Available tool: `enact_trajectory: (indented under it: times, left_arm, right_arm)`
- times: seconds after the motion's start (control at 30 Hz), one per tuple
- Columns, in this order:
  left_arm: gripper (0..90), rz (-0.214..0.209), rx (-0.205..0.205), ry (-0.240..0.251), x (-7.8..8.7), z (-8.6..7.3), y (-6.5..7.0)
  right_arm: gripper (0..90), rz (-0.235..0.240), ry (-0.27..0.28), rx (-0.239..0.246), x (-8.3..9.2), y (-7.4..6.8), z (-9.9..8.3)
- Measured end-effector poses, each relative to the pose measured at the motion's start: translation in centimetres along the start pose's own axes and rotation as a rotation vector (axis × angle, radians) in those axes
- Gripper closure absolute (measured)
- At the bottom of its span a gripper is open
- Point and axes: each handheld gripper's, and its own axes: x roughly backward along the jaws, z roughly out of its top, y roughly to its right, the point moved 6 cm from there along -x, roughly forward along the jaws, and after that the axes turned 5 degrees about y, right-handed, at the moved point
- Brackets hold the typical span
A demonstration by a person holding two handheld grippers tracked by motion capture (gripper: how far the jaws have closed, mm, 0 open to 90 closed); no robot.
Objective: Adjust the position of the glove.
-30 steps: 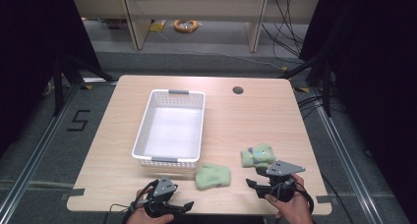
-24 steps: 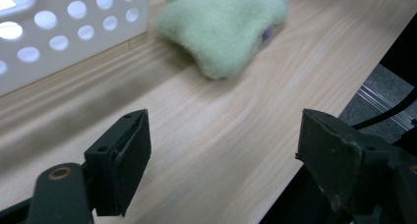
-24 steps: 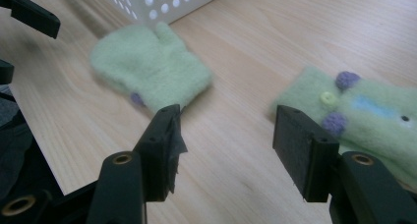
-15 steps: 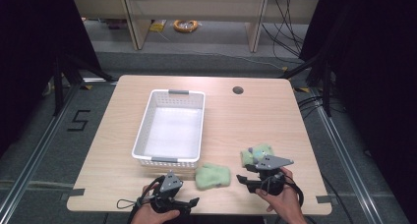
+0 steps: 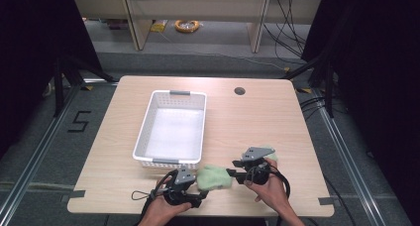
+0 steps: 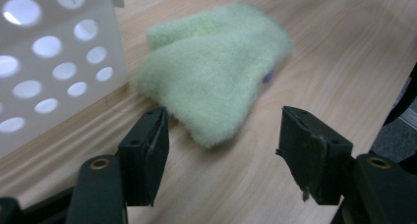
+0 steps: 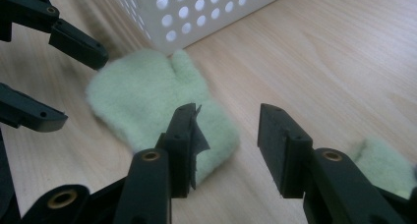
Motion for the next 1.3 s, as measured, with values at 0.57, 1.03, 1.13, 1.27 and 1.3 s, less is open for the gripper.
enact_trajectory:
  times: [0.57,1.03,1.13,1.27,1.3]
  left_arm:
    - [61.7,0.048,-0.062,-0.031,-1.1,0.1,-0.4]
    - [77.0,-0.007,-0.098,-0.011,-0.5,0.6,0.5]
    - [77.3,-0.022,-0.086,0.006,-0.3,0.9,1.1]
    - [77.4,-0.056,-0.095,0.021,0.0,1.4,2.4]
    - [77.5,-0.076,-0.097,0.021,-0.1,1.5,2.8]
  right_arm:
    - [69.9,0.031,-0.096,-0.014,-2.6,0.4,-0.7]
    - [86.0,0.090,-0.040,-0.043,-1.7,0.6,-0.7]
    - [86.1,0.103,-0.023,-0.031,-0.8,0.3,-0.3]
    - [86.1,0.095,-0.019,-0.032,1.2,0.1,-0.7]
    - [86.1,0.095,-0.013,-0.042,1.5,0.1,-0.9]
